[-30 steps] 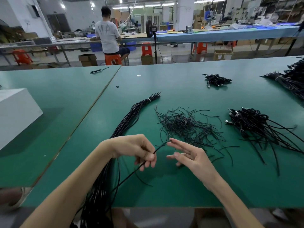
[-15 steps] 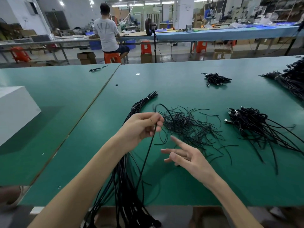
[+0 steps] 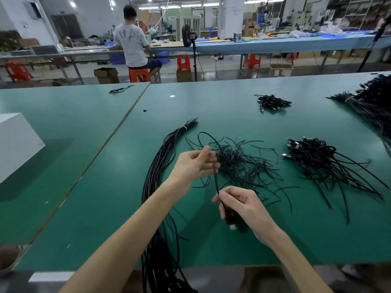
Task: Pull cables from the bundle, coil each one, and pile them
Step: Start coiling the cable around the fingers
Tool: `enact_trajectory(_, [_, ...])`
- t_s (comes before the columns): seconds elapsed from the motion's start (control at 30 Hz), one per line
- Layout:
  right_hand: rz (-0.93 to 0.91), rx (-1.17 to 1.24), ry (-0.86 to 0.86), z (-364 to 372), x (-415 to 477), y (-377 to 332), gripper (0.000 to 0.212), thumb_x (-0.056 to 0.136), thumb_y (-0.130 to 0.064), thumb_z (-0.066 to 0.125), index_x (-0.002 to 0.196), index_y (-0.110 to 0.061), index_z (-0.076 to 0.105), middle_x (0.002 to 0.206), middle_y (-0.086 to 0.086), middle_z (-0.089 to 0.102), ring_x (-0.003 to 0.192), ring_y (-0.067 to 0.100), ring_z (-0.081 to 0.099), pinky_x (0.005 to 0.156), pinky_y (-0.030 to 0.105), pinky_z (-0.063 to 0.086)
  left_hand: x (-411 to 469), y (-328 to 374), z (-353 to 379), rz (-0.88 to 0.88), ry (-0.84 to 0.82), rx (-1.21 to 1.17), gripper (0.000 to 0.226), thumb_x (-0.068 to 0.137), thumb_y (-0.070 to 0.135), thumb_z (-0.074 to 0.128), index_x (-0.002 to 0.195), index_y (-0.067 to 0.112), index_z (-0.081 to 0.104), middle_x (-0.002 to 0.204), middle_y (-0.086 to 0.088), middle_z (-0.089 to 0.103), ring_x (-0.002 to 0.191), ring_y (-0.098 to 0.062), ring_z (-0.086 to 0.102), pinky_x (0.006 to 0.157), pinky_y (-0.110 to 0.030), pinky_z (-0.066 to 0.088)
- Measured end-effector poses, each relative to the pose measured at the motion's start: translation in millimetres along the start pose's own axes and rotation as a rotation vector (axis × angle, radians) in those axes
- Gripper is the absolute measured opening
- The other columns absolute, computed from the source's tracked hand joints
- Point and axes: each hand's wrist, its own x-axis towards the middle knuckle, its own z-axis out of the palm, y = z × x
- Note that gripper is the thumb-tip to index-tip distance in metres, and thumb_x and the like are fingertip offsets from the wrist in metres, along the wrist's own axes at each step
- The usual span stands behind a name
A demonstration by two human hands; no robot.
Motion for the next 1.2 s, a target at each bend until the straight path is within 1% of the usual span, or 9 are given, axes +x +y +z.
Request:
enact_trajectory(0.1, [-0.037,-0.024,0.062,-2,0,2,0.025,0.099,-0.039,0.062,0.085,-0.021,0.072,0.062,0.000,0.056,0.061,0.013,0.048,0.061,0.018,0.042,-1,-23,-13,0.080,0.135,0.454,0.044,0.108,0.042,0.046,0.107,0.007,0.072,0.105,-0.005,0.073,0.079,-0.018,0.072,0.069,-0.033,0.059])
enact_trajectory(0.2, [-0.054,0.002,0.078,-4,0,2,0.025,0.099,-0.038,0.063,0.085,-0.019,0.071,0.063,-0.001,0.052,0.062,0.013,0.046,0.064,0.017,0.042,-4,-45,-43,0.245,0.267,0.835,0.028,0.110,0.027,0.046,0.112,0.012,0.070,0.108,0.001,0.063,0.096,-0.014,0.061,0.091,-0.032,0.051])
enact_trajectory(0.33, [-0.050,-0.010,0.066,-3,0,2,0.024,0.095,-0.042,0.065,0.085,-0.021,0.073,0.064,-0.002,0.052,0.062,0.012,0.046,0.065,0.018,0.043,-3,-53,-77,0.275,0.339,1.002,0.030,0.109,0.016,0.046,0.129,0.002,0.063,0.124,-0.002,0.051,0.114,-0.015,0.053,0.100,-0.019,0.036])
enact_trajectory(0.47, [-0.056,-0.017,0.068,-3,0,4,0.030,0.091,-0.050,0.067,0.088,-0.021,0.076,0.064,-0.003,0.052,0.062,0.011,0.046,0.064,0.019,0.043,-2,-49,-104,0.291,0.323,1.161,0.032,0.108,0.012,0.047,0.131,-0.003,0.063,0.138,-0.009,0.053,0.127,-0.022,0.051,0.110,-0.020,0.031])
enact_trajectory(0.83, [-0.062,-0.015,0.064,-3,0,2,0.017,0.091,-0.039,0.074,0.089,-0.023,0.080,0.068,-0.010,0.062,0.064,0.005,0.048,0.062,0.016,0.042,0,-35,-138,0.386,0.282,1.292,0.027,0.106,0.012,0.051,0.121,-0.002,0.069,0.128,-0.010,0.063,0.119,-0.028,0.058,0.110,-0.036,0.042])
enact_trajectory(0.93, [-0.076,-0.011,0.079,-2,0,2,0.021,0.088,-0.044,0.074,0.091,-0.024,0.081,0.075,-0.007,0.069,0.066,0.003,0.050,0.064,0.017,0.043,-8,-37,-106,0.477,0.228,1.167,0.022,0.105,0.015,0.055,0.117,0.009,0.073,0.118,-0.004,0.066,0.109,-0.023,0.061,0.102,-0.036,0.048])
enact_trajectory(1.0, [-0.084,-0.001,0.105,-2,1,3,0.021,0.088,-0.044,0.074,0.092,-0.025,0.081,0.076,-0.007,0.070,0.066,0.001,0.051,0.063,0.015,0.042,-14,-32,-78,0.320,0.063,0.832,0.023,0.107,0.025,0.054,0.110,0.020,0.076,0.110,0.001,0.071,0.101,-0.023,0.067,0.091,-0.033,0.055])
enact_trajectory(1.1, [-0.104,0.006,0.159,-1,2,3,0.018,0.089,-0.042,0.073,0.092,-0.025,0.079,0.070,-0.013,0.065,0.063,0.000,0.050,0.061,0.012,0.040,-24,-24,-42,-0.006,-0.315,0.295,0.046,0.108,0.045,0.046,0.113,0.011,0.076,0.111,-0.010,0.076,0.097,-0.028,0.072,0.074,-0.031,0.057])
enact_trajectory(1.2, [-0.125,0.072,0.196,-1,0,2,0.014,0.089,-0.038,0.074,0.088,-0.025,0.077,0.070,-0.012,0.068,0.063,-0.003,0.056,0.062,0.008,0.043,-31,-32,-24,-0.020,-0.465,0.151,0.038,0.103,0.039,0.055,0.113,0.008,0.074,0.105,-0.011,0.074,0.090,-0.023,0.068,0.074,-0.029,0.053])
